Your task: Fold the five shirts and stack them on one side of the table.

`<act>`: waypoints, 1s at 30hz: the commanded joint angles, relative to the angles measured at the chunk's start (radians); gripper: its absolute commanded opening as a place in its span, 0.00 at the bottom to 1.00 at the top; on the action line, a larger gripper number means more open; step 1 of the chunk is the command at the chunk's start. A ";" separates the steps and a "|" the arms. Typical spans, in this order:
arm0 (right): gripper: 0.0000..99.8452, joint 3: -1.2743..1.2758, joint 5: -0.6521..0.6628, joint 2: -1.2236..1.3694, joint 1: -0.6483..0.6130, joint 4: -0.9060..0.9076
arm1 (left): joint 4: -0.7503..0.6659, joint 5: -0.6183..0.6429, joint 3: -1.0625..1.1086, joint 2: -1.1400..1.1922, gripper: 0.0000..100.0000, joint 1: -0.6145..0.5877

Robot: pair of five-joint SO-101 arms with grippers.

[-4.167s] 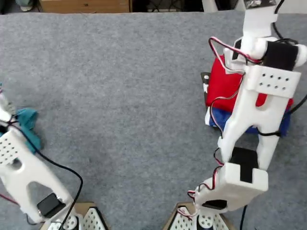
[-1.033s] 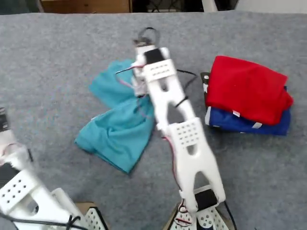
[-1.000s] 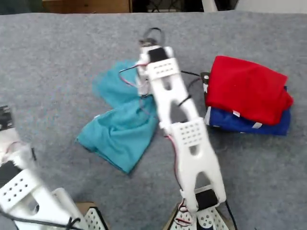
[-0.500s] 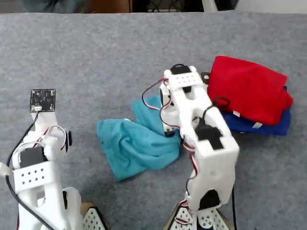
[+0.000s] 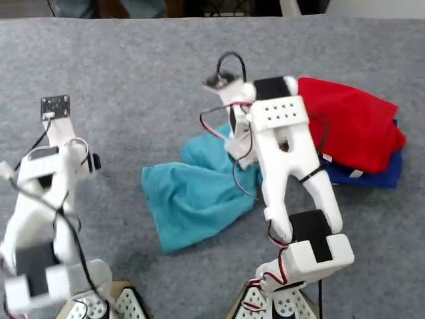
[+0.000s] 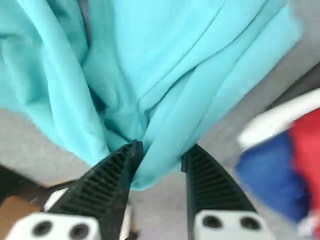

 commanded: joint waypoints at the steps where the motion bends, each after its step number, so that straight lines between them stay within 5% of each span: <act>1: 0.14 -0.245 0.066 0.027 -0.020 0.008 | 0.008 0.084 -0.185 0.169 0.20 -0.019; 15: 0.13 -0.550 0.160 0.282 -0.101 0.009 | 0.110 0.117 -0.366 0.288 0.19 -0.105; 20: 0.01 -0.470 0.167 0.294 -0.086 0.008 | 0.110 0.117 -0.366 0.288 0.19 -0.105; 26: 0.23 -0.475 0.265 0.349 -0.219 -0.021 | 0.112 0.120 -0.366 0.288 0.19 -0.114; 30: 0.24 -0.476 0.321 0.496 -0.278 -0.126 | 0.117 0.176 -0.390 0.290 0.19 -0.165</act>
